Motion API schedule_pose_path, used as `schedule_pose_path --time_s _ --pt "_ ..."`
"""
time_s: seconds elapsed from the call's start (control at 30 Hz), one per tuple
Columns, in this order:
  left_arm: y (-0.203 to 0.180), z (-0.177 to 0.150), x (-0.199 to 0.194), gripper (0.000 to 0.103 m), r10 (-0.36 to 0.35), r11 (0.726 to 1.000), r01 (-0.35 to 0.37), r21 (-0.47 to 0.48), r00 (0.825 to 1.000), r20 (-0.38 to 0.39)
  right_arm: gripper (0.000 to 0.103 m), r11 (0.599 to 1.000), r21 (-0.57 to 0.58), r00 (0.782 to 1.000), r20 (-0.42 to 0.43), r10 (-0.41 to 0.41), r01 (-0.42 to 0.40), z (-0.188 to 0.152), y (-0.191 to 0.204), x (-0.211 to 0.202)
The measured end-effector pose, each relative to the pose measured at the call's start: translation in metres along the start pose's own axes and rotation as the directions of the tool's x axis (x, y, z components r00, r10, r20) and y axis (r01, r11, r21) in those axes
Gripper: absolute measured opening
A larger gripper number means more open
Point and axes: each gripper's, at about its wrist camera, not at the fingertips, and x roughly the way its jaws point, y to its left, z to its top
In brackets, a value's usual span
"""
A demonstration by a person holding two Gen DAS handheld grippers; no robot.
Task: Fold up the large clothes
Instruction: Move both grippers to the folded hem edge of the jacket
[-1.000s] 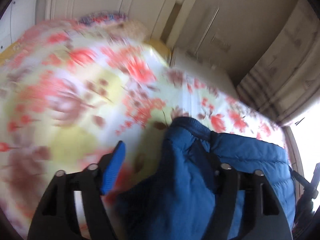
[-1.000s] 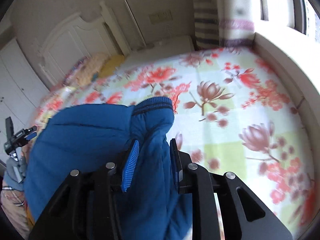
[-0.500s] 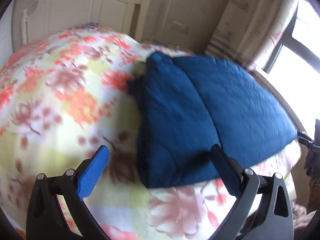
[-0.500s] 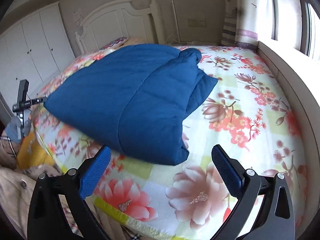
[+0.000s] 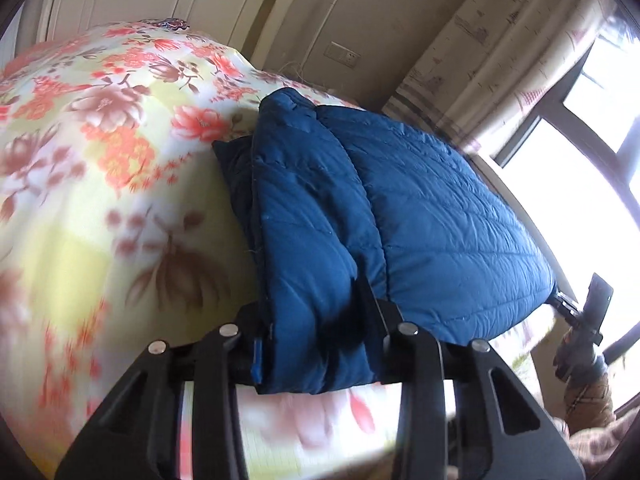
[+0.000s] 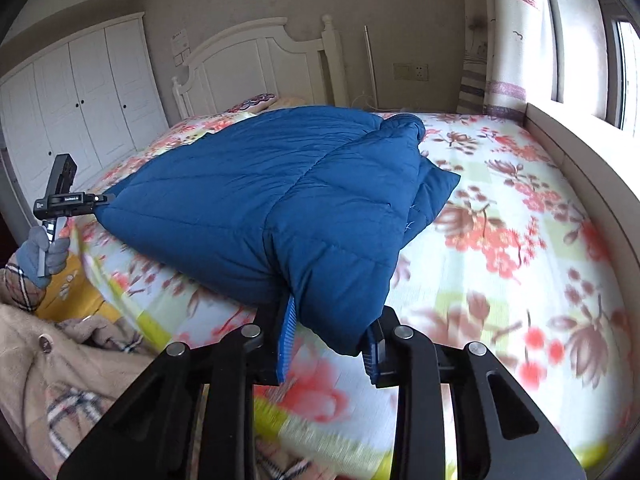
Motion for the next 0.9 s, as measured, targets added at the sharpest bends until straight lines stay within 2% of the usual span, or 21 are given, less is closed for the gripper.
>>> schedule_pose_path --time_s 0.2,0.27,0.3,0.37,0.4,0.43,0.47,0.5,0.53,0.6,0.67,0.7,0.8,0.9 --pt "-0.009 -0.035 -0.028 0.041 0.017 1.0 -0.017 0.01 1.0 -0.008 0.031 1.0 0.007 1.0 -0.017 0.027 -0.026 -0.033 0.016 -0.031" --pt "-0.006 -0.039 -0.031 0.055 0.039 0.999 -0.039 0.003 0.999 0.003 0.035 1.0 0.008 1.0 -0.022 0.01 -0.01 -0.036 0.017 -0.033" --pt "-0.005 -0.037 -0.034 0.067 0.066 0.998 -0.066 -0.005 0.998 0.021 0.04 1.0 0.023 0.999 -0.034 0.012 -0.011 -0.034 0.013 -0.035" --pt "-0.005 -0.031 -0.053 0.078 0.107 0.994 -0.105 -0.026 0.989 0.104 0.046 0.998 0.054 1.0 -0.02 -0.013 0.014 -0.027 0.002 -0.048" --pt "-0.006 -0.027 -0.064 0.091 0.121 0.993 -0.118 -0.029 0.981 0.151 0.06 0.997 0.068 0.999 0.016 -0.033 0.032 -0.021 -0.003 -0.058" --pt "-0.011 -0.023 -0.081 0.1 0.15 0.989 -0.148 -0.027 0.962 0.23 0.082 0.991 0.098 0.992 0.081 -0.1 0.092 -0.01 -0.009 -0.074" --pt "-0.016 -0.02 -0.092 0.101 0.175 0.984 -0.178 -0.016 0.943 0.284 0.094 0.982 0.126 0.98 0.119 -0.158 0.143 0.0 -0.012 -0.083" --pt "-0.026 -0.012 -0.103 0.101 0.208 0.974 -0.227 0.014 0.916 0.344 0.099 0.973 0.148 0.965 0.167 -0.202 0.178 0.012 -0.013 -0.092" --pt "-0.039 -0.001 -0.106 0.101 0.23 0.962 -0.269 0.055 0.9 0.37 0.099 0.972 0.153 0.952 0.224 -0.208 0.177 0.031 -0.012 -0.098" --pt "-0.066 0.024 -0.099 0.101 0.275 0.93 -0.344 0.126 0.882 0.383 0.099 0.974 0.136 0.94 0.267 -0.214 0.183 0.065 -0.002 -0.091" --pt "-0.09 0.044 -0.084 0.101 0.317 0.905 -0.397 0.149 0.867 0.385 0.099 0.969 0.096 0.934 0.26 -0.243 0.226 0.103 0.017 -0.066" --pt "-0.106 0.059 -0.07 0.101 0.318 0.899 -0.403 0.168 0.868 0.381 0.099 0.969 0.068 0.937 0.244 -0.248 0.239 0.122 0.029 -0.047" --pt "-0.144 0.1 -0.018 0.101 0.283 0.898 -0.371 0.235 0.899 0.334 0.099 0.958 -0.005 0.944 0.174 -0.28 0.285 0.174 0.064 0.02" --pt "-0.171 0.14 0.055 0.101 0.323 0.887 -0.379 0.265 0.918 0.23 0.096 0.973 -0.04 0.973 0.017 -0.229 0.229 0.207 0.09 0.096"
